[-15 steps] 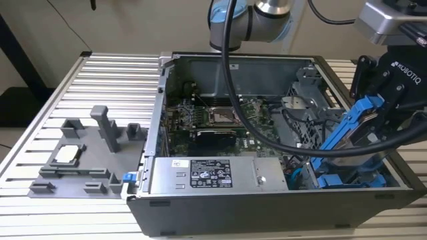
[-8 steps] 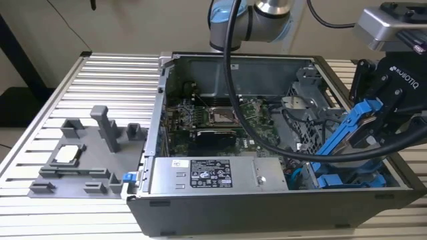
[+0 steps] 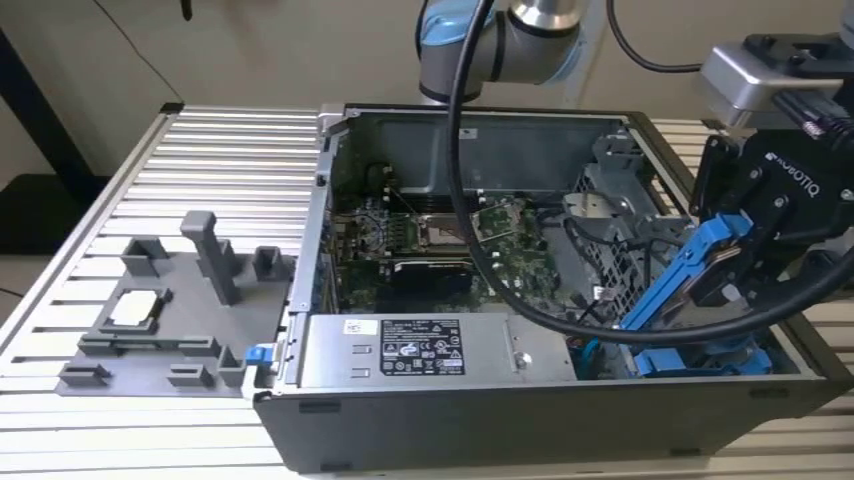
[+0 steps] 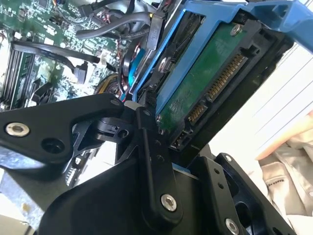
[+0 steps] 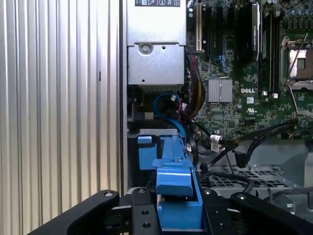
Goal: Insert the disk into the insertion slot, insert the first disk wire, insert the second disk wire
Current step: 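Insert the disk into the insertion slot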
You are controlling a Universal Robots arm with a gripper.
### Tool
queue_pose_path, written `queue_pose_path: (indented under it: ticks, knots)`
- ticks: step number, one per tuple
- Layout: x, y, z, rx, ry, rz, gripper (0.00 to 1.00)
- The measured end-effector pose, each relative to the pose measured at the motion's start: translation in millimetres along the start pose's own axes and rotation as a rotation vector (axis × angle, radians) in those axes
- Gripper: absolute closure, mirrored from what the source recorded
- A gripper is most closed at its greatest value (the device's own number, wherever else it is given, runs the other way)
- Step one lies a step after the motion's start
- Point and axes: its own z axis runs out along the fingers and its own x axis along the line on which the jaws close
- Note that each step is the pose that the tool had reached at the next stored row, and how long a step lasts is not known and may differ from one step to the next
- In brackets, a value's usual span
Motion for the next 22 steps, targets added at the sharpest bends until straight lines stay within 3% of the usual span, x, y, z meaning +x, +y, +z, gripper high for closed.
queue_pose_path:
  ticks: [13,22]
  knots:
    - [0.3,-0.8,20.3,0.0001,-0.0015,0.0,0.67]
    - [0.3,-0.9,24.0,0.0,-0.0012,0.0,0.67]
